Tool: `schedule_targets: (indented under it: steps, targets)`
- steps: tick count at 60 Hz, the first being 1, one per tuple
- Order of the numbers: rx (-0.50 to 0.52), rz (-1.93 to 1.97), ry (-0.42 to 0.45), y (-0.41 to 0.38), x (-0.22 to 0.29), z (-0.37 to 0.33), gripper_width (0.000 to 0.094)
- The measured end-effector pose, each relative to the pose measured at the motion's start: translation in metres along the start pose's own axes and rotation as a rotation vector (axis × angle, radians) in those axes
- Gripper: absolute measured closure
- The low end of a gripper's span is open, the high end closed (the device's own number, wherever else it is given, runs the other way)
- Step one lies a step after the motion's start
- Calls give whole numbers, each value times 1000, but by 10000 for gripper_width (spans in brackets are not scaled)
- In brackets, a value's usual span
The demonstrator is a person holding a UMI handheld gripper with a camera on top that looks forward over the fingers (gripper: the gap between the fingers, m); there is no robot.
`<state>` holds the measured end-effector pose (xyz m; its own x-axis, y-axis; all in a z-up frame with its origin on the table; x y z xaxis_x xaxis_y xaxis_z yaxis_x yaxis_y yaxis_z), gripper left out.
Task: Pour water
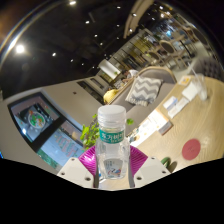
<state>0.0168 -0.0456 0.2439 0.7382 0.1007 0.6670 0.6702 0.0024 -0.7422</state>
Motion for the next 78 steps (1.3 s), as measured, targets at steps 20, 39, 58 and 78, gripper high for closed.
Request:
schedule_targets:
  steps: [20,39,58,78]
  targets:
    - [-167,-724,52,145,61,6,537]
    - [-203,-795,-75,248,-3,6,532]
    - [-231,-781,-108,264,-18,3,308]
    - [-389,-775,-230,223,2,-82,83]
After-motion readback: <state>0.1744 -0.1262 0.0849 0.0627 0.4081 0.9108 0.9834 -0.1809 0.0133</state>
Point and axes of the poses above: the point between the fingertips, and its own axes, seen from behind it with the camera up: y to the right, x up, z forward, the way the camera looks, the point moved 2 cm from there along -z, backward, against the way the camera looks, and after that the axes turned 13 degrees about y, right-handed, at the moved point
